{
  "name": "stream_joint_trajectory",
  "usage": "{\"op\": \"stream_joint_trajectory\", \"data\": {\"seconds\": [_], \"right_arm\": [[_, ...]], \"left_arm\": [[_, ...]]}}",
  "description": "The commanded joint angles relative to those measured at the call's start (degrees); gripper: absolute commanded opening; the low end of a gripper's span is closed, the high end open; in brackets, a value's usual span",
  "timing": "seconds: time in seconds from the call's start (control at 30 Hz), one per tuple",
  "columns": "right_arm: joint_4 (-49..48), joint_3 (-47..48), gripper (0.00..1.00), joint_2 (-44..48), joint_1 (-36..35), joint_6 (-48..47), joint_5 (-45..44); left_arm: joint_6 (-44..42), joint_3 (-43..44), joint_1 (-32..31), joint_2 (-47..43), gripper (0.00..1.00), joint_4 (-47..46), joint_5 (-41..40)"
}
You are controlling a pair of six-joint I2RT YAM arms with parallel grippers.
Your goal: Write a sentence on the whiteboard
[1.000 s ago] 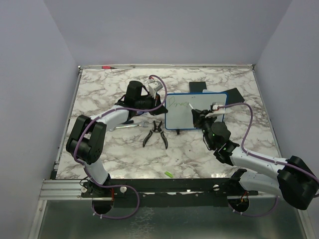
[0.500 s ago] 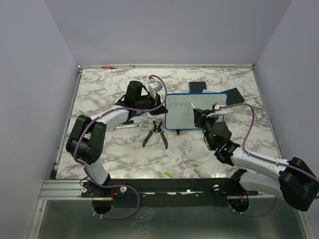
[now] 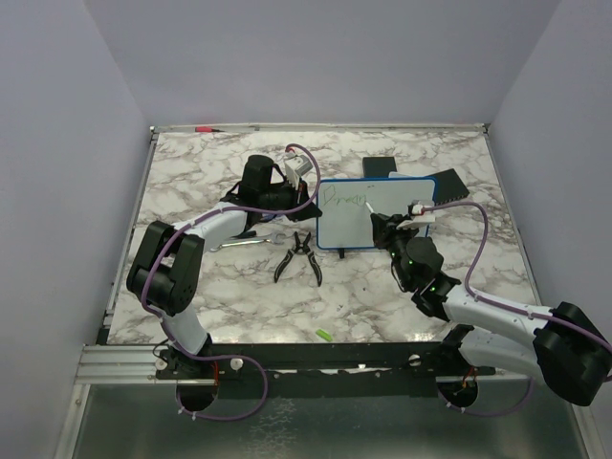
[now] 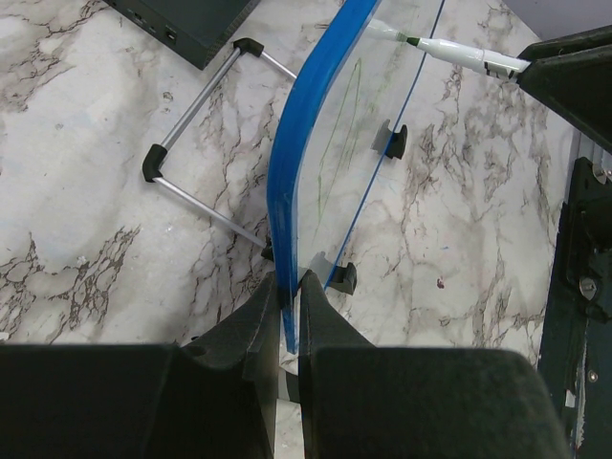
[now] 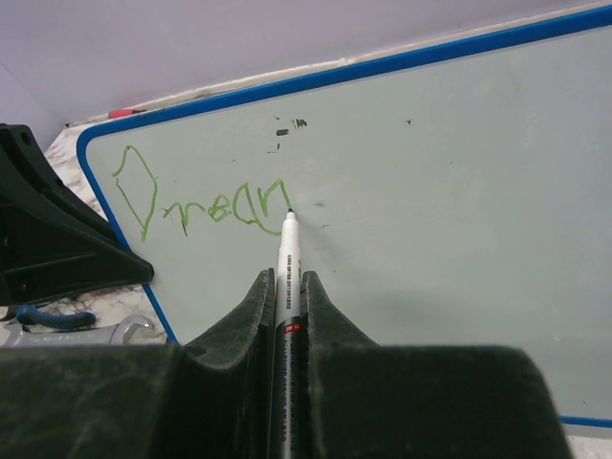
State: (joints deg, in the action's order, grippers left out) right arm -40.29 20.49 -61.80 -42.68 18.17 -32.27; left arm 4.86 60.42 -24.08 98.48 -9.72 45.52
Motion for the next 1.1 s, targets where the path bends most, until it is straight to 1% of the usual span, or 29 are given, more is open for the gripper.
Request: {"op": "stream_joint_trajectory", "data": {"seconds": [0.0,0.57,0.87,1.07], "right_arm": [[1.3,0.0,0.01,-0.2,0.2,-0.1,-1.4],[-2.9,2.5,0.01,0.6,0.2,-4.4,-4.0],[-1.8,1.6,0.01,1.7,0.1,-4.1,-6.2],[0.3,0.4,0.01,1.8,0.2,-2.0,-5.5]], "left_arm": [[-1.8,0.2,-1.0,0.4,0.00,3.3,-2.4],[-1.9,0.3,-1.0,0.3,0.00,3.4,-2.4],[-1.9,0.3,-1.0,0.3,0.00,3.4,-2.3],[-1.9,0.3,-1.0,0.3,0.00,3.4,-2.3]]}}
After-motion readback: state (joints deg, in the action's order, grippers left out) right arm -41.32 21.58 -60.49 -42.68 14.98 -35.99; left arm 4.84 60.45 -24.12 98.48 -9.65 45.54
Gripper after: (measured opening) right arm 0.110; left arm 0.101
